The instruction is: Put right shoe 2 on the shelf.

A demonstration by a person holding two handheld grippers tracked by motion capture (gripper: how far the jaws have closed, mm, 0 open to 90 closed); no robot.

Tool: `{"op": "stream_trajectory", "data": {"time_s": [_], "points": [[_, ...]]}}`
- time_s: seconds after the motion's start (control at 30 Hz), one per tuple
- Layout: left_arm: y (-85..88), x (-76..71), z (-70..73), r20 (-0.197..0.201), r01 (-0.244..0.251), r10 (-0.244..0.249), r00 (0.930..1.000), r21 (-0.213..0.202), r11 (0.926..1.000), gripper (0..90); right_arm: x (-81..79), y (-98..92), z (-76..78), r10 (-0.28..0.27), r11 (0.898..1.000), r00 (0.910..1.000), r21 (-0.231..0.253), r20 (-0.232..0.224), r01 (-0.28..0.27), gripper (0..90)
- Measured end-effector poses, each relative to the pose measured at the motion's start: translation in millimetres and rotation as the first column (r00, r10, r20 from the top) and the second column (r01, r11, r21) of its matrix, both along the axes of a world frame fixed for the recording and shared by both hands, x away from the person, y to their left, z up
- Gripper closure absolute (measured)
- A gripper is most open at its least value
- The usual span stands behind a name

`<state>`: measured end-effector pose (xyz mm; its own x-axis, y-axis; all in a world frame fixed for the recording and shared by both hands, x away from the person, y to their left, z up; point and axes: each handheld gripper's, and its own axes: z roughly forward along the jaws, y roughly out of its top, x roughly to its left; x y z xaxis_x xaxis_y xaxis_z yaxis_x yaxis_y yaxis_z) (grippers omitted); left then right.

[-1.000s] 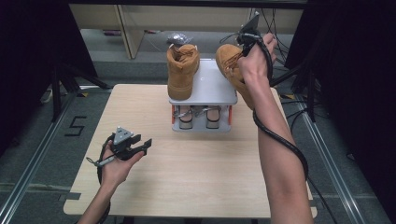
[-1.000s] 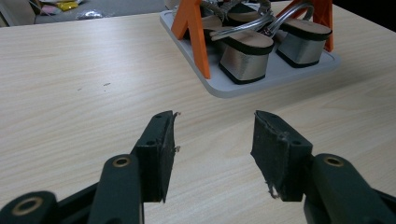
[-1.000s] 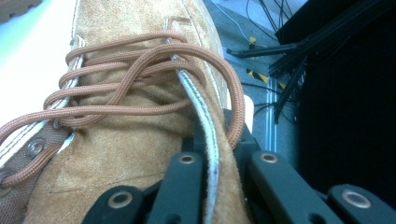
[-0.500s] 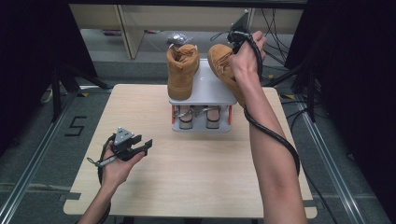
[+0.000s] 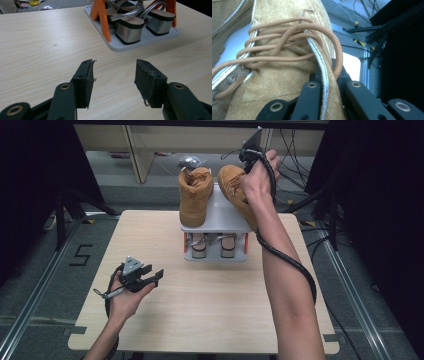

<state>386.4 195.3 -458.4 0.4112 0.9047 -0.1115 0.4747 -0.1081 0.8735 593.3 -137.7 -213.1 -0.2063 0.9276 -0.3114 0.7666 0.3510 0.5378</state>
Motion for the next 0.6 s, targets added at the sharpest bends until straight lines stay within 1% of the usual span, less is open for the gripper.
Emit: {"op": "stream_trajectory", "data": {"time_s": [0.27,0.33,0.37,0.4,0.43,0.47,0.5,0.57,0.6], "points": [[0.3,0.8,-0.3,0.001,0.004,-0.004,1.0,0.0,1.0,48.3,7.3,3.4,-2.1,-0.001,1.0,0.9999,0.01,-0.013,0.001,86.0],[0.1,0.8,-0.7,0.0,0.006,-0.006,1.0,0.002,1.0,48.3,9.3,3.9,-2.2,-0.003,1.0,0.9998,0.016,-0.018,0.004,86.0],[0.0,0.8,-0.9,-0.002,0.007,-0.007,1.0,0.001,1.0,48.2,10.2,4.4,-2.5,-0.009,1.0,0.9998,0.027,-0.017,0.009,86.0],[-0.2,0.7,-0.9,-0.002,0.007,-0.007,1.0,0.003,1.0,48.2,11.2,4.4,-2.0,-0.007,1.0,0.9998,0.024,-0.02,0.007,86.0],[-0.3,0.8,-1.0,-0.002,0.008,-0.008,1.0,0.003,1.0,48.2,12.1,4.6,-1.9,-0.013,0.999,0.9997,0.036,-0.022,0.014,86.0],[-0.3,0.9,-1.0,-0.002,0.008,-0.008,1.0,0.002,1.0,48.3,13.1,4.5,-1.3,-0.008,0.999,0.9997,0.031,-0.022,0.009,85.9],[-0.3,0.9,-1.0,-0.002,0.008,-0.008,1.0,0.002,1.0,48.2,13.5,5.4,-0.8,-0.017,0.999,0.9996,0.043,-0.022,0.018,86.0],[-0.1,0.8,-0.9,-0.002,0.007,-0.007,1.0,0.002,1.0,48.2,13.9,5.7,-0.2,-0.015,0.999,0.9997,0.043,-0.017,0.016,86.0],[0.0,0.9,-0.8,0.0,0.007,-0.007,1.0,0.002,1.0,48.2,14.9,7.4,0.5,-0.017,0.998,0.9997,0.052,-0.014,0.018,86.0]]}}
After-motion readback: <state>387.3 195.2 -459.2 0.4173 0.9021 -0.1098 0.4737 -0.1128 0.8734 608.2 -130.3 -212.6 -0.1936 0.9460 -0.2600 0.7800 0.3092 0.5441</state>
